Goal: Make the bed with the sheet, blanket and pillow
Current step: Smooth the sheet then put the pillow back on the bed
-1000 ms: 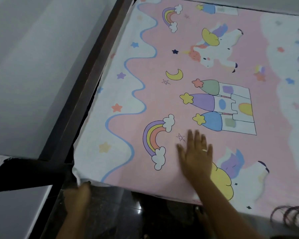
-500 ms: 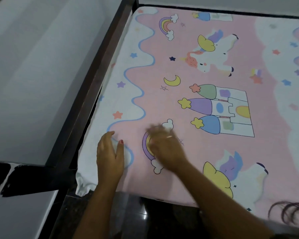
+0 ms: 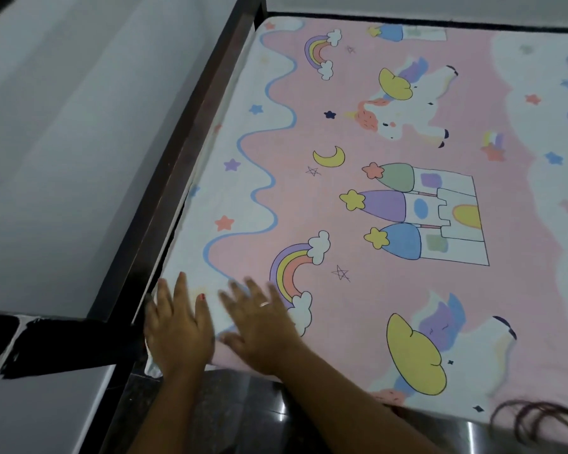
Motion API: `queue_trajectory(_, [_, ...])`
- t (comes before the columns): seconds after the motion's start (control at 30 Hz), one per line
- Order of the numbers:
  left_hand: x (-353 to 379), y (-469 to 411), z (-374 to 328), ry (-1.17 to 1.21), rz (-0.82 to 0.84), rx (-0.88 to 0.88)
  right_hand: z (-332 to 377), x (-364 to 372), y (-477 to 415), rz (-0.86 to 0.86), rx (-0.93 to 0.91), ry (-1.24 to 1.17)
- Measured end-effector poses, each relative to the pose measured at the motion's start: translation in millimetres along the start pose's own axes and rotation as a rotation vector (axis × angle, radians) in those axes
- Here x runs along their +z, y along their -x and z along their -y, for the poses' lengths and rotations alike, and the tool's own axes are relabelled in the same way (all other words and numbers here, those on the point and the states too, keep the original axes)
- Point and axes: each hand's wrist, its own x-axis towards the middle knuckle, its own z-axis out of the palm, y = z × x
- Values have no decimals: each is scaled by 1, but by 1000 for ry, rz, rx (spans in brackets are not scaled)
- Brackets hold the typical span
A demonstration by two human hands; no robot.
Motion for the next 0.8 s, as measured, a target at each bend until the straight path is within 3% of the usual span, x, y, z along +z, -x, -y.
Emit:
queue_trajectory(0.07, [-3,-5,5,84,31,-62,4,-6,-8,82,-188,-118])
queue_trajectory(0.13, [-5,-8,7,120,34,-85,-12,-13,-9,-1,-184,-141])
queue_trajectory(0.23, [-4,-7,1,19,-7,-24,-70,-20,2,-201,225,-92])
queue_trajectory(0.3, [0,-2,-8,-26,-23,9,-107,-21,23,-213,518,0])
queue_trajectory(0.4, [7,15,-28,-33,16,32,-101,-9,37,-169,676,36])
queue_trajectory(0.47, [10,24,-39,-56,53,62,-68,3,32,-171,586,41])
queue_trajectory(0.53, [11,30,-46,-79,79,86,-34,6,25,-140,358,-3])
queue_trajectory(0.63, [4,32,-49,-39,106,88,-5,-4,20,-13,-9,-286])
queue_trajectory(0.7, [-2,33,-55,-9,120,76,-19,-16,31,-19,-26,-468])
queue_trajectory(0.8, [0,38,-76,-4,122,179,-84,-24,69,-229,161,-332])
